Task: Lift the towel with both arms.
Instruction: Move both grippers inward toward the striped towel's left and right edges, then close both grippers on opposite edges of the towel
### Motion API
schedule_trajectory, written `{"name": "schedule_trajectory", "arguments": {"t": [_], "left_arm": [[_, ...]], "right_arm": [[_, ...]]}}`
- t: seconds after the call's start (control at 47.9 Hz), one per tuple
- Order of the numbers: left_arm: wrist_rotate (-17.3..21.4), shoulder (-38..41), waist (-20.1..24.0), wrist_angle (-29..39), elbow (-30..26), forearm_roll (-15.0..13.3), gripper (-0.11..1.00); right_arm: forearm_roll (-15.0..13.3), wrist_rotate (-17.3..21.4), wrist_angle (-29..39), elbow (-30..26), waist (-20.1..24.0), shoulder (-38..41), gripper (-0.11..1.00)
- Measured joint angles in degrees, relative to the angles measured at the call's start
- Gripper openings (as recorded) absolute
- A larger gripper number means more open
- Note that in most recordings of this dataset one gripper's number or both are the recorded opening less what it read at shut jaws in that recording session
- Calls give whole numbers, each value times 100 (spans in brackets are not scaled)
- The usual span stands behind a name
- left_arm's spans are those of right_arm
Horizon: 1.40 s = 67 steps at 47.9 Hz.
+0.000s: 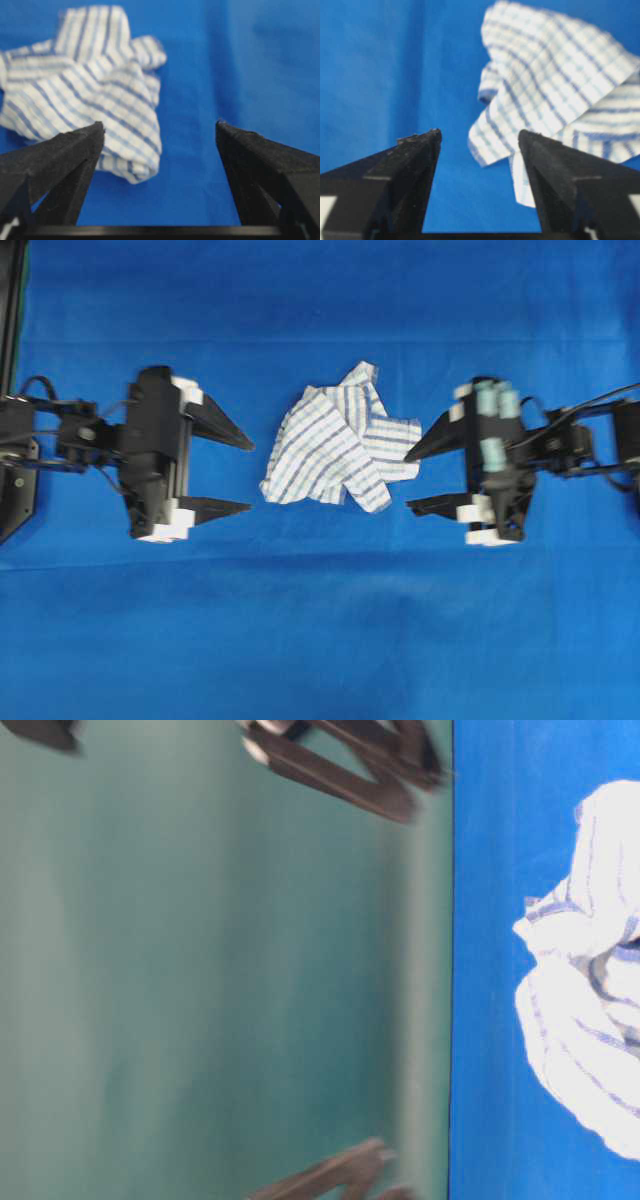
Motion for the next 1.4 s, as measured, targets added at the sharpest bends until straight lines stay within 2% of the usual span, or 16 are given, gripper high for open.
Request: {"name": "schedule_trajectory", "arguments": {"t": [0.271,0.438,0.584,0.814,0.898,0.96,1.023,1.127,1.169,1.398], "left_arm": [[9,1494,0,-703,-132,0,90],[9,2180,0,-896,-272,0,90],[26,2584,44,-940,-387,0,90],[-18,2681,53,-958,-457,0,87],[-18,2681,62,-932,-457,0,79],[-18,2681,88,-879,-457,9,66],[-18,2681,123,-817,-457,0,48],[-9,2681,202,-729,-466,0,17],[0,2672,211,-703,-475,-9,9],[0,2426,202,-352,-501,-9,7]], "right_arm": [[0,-9,-193,-422,9,1336,64],[0,-9,-404,-563,18,1863,64],[-9,-9,-483,-659,9,2206,64],[-9,0,-510,-686,18,2320,62],[0,0,-510,-686,-9,2320,60],[0,0,-510,-686,-44,2320,52],[0,0,-510,-686,-114,2320,37],[0,9,-501,-686,-211,2320,6],[0,26,-501,-686,-237,2320,2],[0,-9,-360,-686,-246,2197,2]]}}
